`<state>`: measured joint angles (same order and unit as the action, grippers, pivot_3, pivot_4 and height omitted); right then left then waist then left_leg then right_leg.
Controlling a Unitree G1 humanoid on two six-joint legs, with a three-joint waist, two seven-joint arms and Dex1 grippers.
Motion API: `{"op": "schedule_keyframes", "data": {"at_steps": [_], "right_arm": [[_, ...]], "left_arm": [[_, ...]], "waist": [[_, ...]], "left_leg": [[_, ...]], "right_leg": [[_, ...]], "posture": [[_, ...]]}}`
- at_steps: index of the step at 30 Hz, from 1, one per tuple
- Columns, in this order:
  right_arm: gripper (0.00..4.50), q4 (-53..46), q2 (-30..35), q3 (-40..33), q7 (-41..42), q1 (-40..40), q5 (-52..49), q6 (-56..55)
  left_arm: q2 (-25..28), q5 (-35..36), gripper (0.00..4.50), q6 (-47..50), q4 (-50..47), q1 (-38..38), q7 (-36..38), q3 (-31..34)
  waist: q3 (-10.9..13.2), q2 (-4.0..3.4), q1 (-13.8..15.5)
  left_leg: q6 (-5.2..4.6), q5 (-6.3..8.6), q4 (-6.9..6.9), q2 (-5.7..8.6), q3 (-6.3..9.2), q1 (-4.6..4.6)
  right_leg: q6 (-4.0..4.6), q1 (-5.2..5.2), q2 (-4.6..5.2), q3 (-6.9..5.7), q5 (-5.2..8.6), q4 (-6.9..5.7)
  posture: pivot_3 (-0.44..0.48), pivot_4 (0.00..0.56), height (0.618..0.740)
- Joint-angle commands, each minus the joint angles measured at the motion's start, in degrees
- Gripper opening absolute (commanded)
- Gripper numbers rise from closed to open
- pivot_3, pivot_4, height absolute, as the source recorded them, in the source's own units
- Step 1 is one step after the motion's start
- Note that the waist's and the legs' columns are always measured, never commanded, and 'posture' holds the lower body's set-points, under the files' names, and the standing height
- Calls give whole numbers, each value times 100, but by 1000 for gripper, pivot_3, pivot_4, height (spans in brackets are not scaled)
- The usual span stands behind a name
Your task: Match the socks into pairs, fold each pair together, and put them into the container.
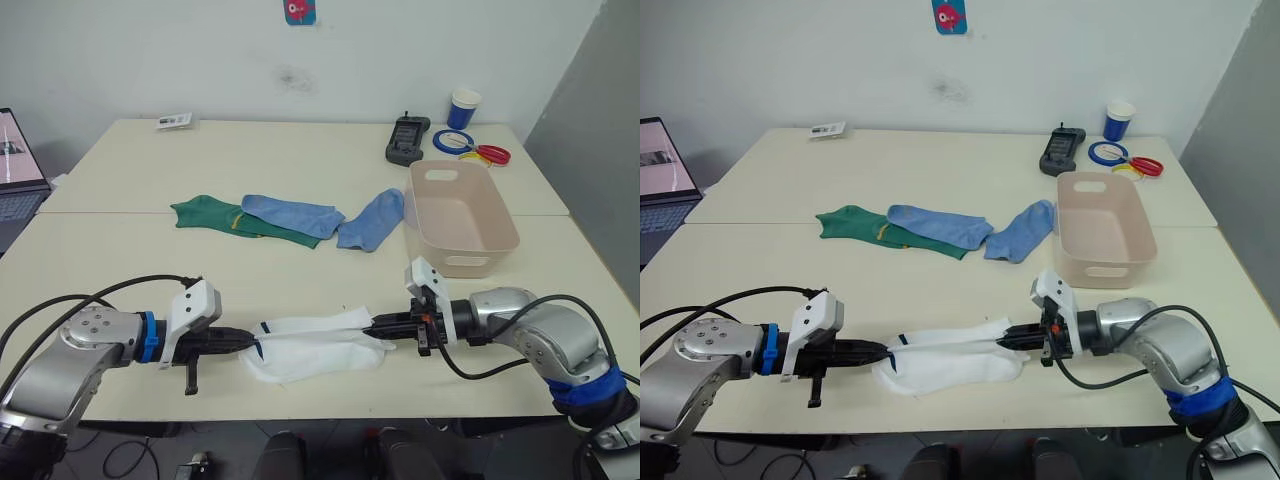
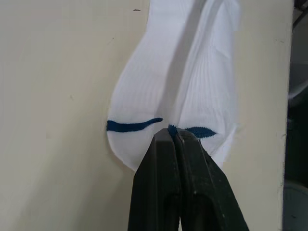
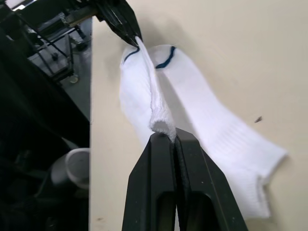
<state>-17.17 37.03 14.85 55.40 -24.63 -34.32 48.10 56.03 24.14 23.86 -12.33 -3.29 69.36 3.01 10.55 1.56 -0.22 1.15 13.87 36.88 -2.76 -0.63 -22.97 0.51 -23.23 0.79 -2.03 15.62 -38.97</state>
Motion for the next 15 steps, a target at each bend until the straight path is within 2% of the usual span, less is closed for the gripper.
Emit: {"op": "schedule_keyframes", "data": {"at_steps": [1,15], "right_arm": [[20,81,-36,-16,93,-166,116,-133],[20,355,-187,129,-1,-430,432,188]], "left_arm": [[-120,-103,0,-103,97,-242,-47,-114],[-238,-427,0,196,497,-835,-132,-504]], "waist": [[0,0,4],[0,0,-9]], "left_leg": [[0,0,0,1,-1,0],[0,0,2,-2,0,2]], "right_leg": [[0,0,1,2,0,0],[0,0,-1,2,0,-4]], "posture": [[0,150,740],[0,150,740]]}}
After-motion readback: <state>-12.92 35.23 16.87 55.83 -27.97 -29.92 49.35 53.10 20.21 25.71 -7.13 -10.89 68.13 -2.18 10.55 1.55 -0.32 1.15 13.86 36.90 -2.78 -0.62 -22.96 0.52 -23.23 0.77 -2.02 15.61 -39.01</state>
